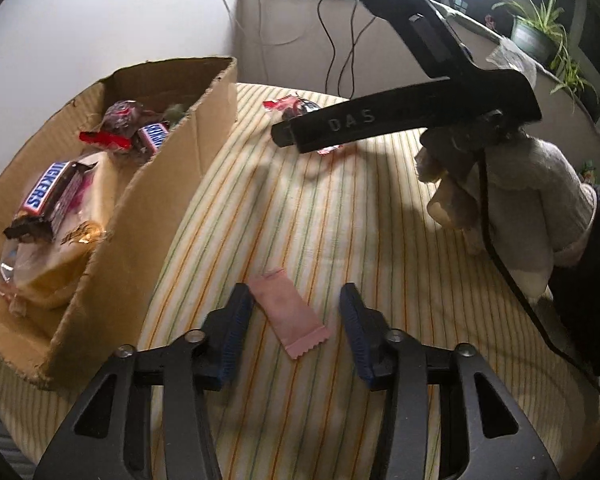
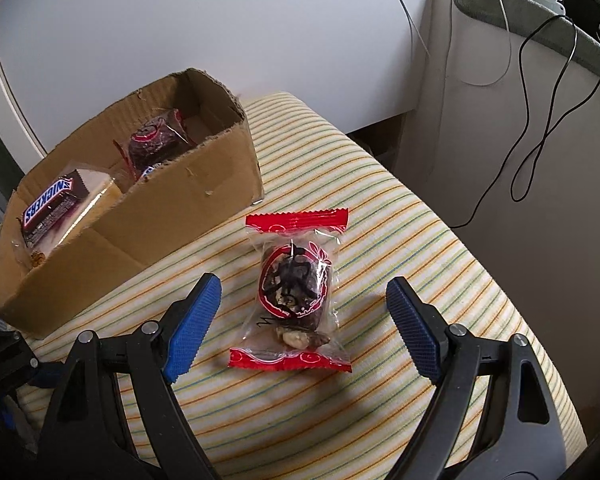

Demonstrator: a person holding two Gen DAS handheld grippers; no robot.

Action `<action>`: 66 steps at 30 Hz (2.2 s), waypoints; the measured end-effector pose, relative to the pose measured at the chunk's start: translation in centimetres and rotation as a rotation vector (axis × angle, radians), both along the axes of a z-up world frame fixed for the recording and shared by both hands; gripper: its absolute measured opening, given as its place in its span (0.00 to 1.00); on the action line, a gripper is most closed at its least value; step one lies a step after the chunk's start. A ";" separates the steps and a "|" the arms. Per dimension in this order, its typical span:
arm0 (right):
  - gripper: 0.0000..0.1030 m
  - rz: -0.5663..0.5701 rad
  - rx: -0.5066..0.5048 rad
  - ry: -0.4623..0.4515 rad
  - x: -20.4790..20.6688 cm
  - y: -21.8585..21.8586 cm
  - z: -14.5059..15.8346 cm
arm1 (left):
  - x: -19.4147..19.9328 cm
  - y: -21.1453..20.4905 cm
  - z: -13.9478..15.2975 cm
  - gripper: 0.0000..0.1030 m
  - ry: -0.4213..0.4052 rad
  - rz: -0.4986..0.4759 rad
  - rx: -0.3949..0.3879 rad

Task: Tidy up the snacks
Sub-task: 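Grasp the pink candy with the left gripper while the right grasps the red-wrapped candy bag, then carry both candies into the box and open both grippers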

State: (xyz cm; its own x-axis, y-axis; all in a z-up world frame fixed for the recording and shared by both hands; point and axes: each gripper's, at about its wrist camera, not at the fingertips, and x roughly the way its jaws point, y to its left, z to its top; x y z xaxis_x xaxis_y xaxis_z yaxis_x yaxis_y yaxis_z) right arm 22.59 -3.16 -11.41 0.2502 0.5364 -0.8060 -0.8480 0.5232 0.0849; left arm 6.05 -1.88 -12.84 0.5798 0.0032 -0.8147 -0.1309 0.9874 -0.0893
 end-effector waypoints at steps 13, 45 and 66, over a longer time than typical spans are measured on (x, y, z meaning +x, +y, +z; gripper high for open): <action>0.43 0.002 -0.037 -0.005 0.1 0.6 -0.9 | -0.6 -0.4 0.0 0.18 -0.013 -0.037 0.017; 0.35 -0.092 0.027 -0.058 -4.8 -3.1 5.3 | -3.8 5.4 5.8 0.17 -0.203 -0.030 -0.037; 0.35 0.020 0.028 -0.078 -9.3 5.7 7.5 | -5.8 15.1 7.4 0.17 -0.274 0.090 0.058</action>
